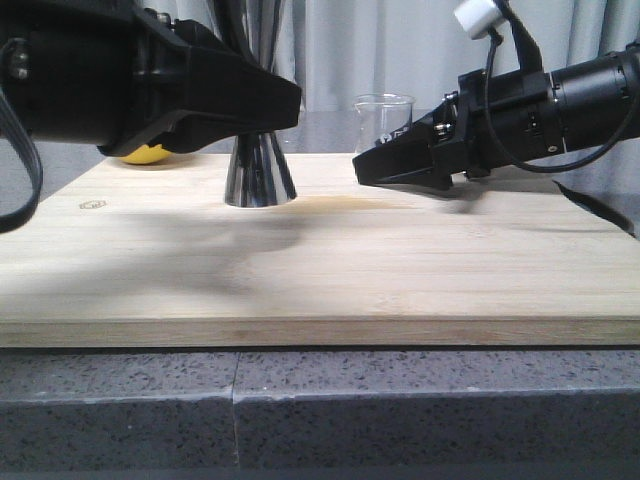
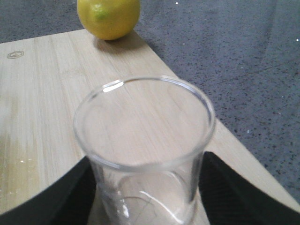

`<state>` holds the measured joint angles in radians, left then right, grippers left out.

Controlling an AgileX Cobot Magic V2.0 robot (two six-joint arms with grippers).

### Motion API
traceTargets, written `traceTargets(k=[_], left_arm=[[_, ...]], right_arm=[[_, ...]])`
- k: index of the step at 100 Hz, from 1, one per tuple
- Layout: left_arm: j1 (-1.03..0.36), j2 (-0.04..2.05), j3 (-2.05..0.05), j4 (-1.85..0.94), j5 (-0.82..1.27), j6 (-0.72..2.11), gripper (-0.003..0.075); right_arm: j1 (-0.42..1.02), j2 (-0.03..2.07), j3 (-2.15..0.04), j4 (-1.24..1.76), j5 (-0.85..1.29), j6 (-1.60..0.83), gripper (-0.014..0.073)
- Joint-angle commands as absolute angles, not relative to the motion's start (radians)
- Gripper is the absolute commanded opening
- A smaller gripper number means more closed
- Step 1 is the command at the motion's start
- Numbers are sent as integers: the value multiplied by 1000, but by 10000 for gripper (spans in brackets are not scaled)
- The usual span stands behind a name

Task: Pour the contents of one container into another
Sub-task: 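Open the right gripper and pull it back from the beaker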

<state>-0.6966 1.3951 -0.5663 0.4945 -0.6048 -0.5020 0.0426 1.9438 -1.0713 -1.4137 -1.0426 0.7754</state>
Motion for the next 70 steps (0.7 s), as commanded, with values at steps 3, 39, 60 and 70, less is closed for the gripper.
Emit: traceTargets(k=[3, 39, 60, 70], left_arm=[[-706, 1365, -598, 470, -699, -509, -19], [-706, 1365, -598, 470, -699, -509, -19], [-706, 1365, -598, 470, -699, -509, -19], [-704, 1365, -598, 470, -699, -509, -19]], right_arm=[[34, 1902, -1091, -1375, -1075, 772, 442], [34, 1891, -1098, -1252, -1171, 772, 629], [34, 1859, -1098, -1252, -1175, 772, 629], [34, 1830, -1098, -1241, -1189, 772, 629]])
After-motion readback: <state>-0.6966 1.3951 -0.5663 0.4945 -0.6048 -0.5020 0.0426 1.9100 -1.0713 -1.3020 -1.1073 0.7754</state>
